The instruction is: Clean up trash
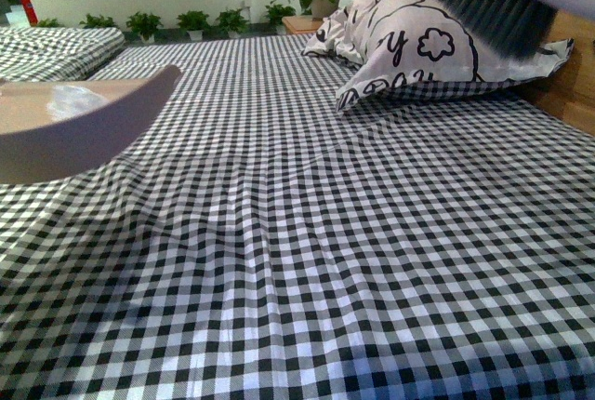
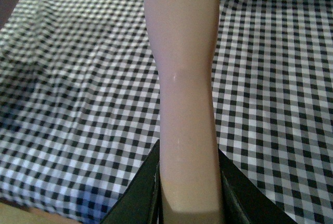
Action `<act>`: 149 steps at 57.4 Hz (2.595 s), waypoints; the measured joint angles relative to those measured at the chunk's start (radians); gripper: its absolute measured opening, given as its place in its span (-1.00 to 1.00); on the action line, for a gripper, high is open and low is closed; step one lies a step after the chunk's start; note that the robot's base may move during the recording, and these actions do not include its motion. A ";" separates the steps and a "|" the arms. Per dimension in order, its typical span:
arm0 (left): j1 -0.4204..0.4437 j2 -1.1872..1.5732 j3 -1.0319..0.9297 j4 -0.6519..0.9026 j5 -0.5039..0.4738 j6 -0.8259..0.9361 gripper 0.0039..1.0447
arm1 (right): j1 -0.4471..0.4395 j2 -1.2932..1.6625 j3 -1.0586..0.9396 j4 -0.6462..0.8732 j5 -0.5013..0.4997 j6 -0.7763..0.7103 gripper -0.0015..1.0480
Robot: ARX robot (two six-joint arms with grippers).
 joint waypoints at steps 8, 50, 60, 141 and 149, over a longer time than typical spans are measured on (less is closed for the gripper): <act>0.008 -0.098 0.000 -0.078 -0.086 -0.123 -0.45 | -0.077 -0.137 -0.001 -0.053 -0.079 0.032 -0.61; -0.261 -0.914 -0.051 -0.625 -0.381 -0.283 -0.45 | -0.346 -0.561 0.039 -0.151 -0.310 0.184 -0.61; -0.406 -0.934 -0.053 -0.597 -0.506 -0.283 -0.45 | -0.412 -0.563 0.040 -0.123 -0.328 0.195 -0.61; -0.463 -0.933 -0.067 -0.581 -0.542 -0.283 -0.45 | -0.456 -0.565 0.030 -0.123 -0.298 0.175 -0.61; -0.463 -0.933 -0.067 -0.581 -0.542 -0.283 -0.45 | -0.456 -0.565 0.030 -0.123 -0.298 0.175 -0.61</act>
